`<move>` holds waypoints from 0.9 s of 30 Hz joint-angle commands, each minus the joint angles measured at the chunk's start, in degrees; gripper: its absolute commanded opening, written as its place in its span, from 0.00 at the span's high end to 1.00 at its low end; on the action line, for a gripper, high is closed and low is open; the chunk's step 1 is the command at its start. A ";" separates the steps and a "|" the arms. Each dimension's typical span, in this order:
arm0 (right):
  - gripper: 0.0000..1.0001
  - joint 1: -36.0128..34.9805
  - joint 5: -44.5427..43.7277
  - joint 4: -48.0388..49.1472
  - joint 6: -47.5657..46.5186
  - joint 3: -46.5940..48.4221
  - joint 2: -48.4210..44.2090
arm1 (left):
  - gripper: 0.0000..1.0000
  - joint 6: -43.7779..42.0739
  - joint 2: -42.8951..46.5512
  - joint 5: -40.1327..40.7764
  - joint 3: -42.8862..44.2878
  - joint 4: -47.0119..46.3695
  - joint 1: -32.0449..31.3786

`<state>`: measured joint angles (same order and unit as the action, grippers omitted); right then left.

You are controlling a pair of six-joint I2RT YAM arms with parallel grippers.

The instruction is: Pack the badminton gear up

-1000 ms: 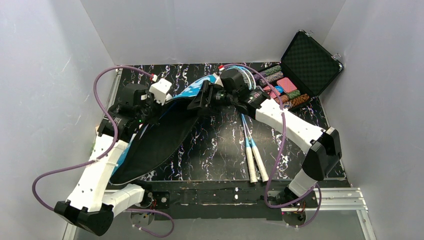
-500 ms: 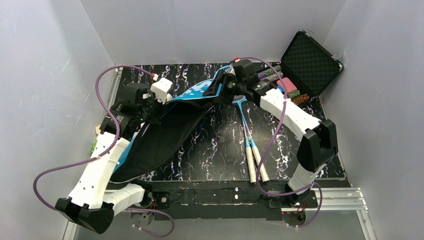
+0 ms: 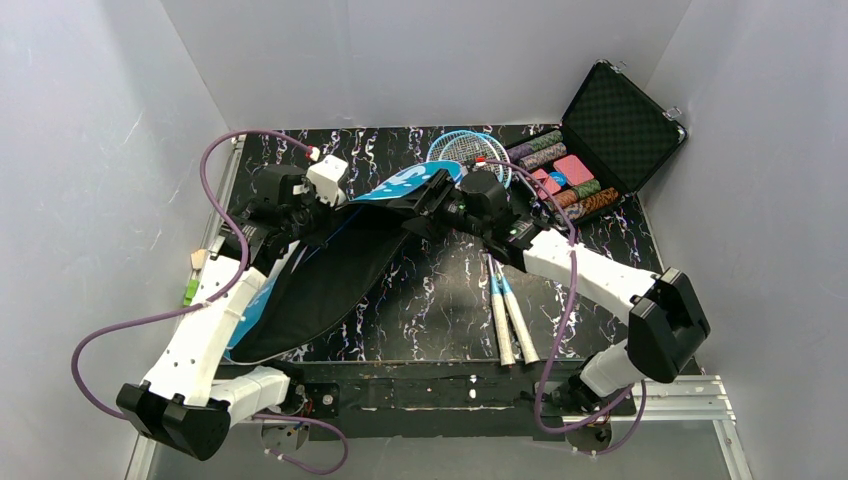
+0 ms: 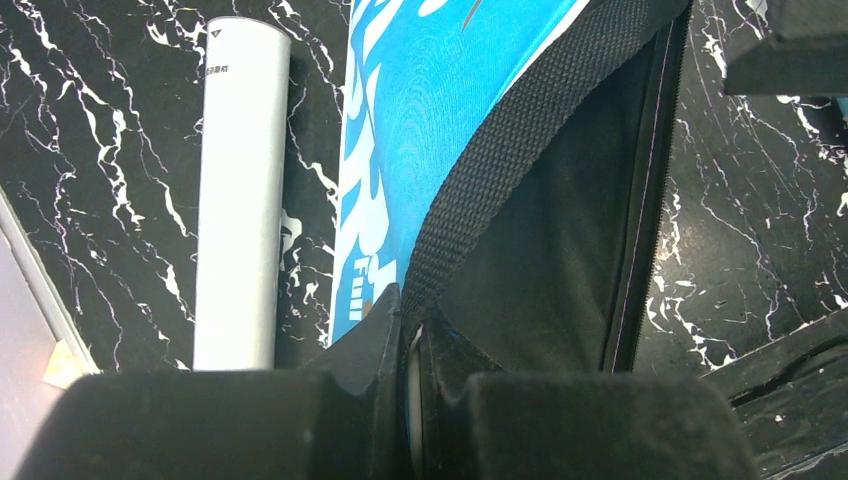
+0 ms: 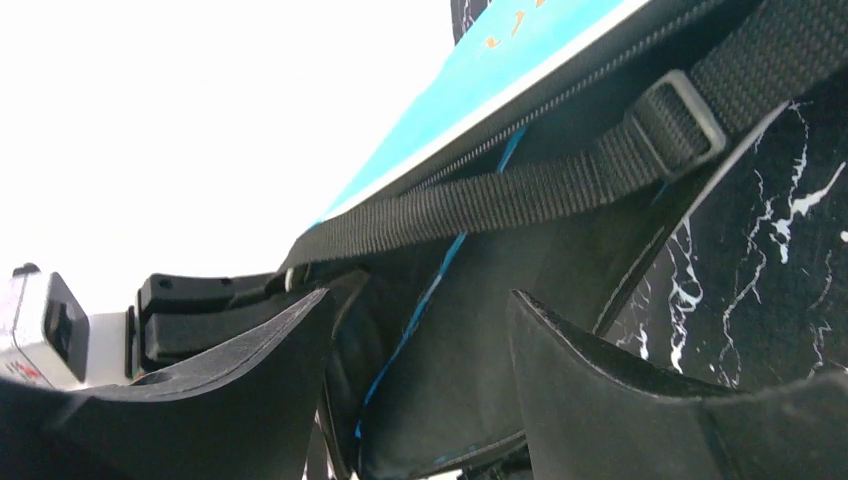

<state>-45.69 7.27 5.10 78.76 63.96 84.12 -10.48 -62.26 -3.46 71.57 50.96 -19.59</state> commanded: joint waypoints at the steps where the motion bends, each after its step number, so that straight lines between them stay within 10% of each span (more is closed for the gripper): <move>1: 0.29 -0.88 -10.88 5.15 3.91 0.58 1.18 | 1.00 0.97 1.96 -2.03 0.91 -1.62 0.26; 27: 0.26 -4.47 -17.61 4.69 7.72 -6.01 -3.74 | 1.00 0.96 3.06 -2.85 -0.38 -1.39 0.26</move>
<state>-48.45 -8.12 7.22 85.78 58.65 83.81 -10.24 -60.77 -5.17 70.70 52.16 -19.59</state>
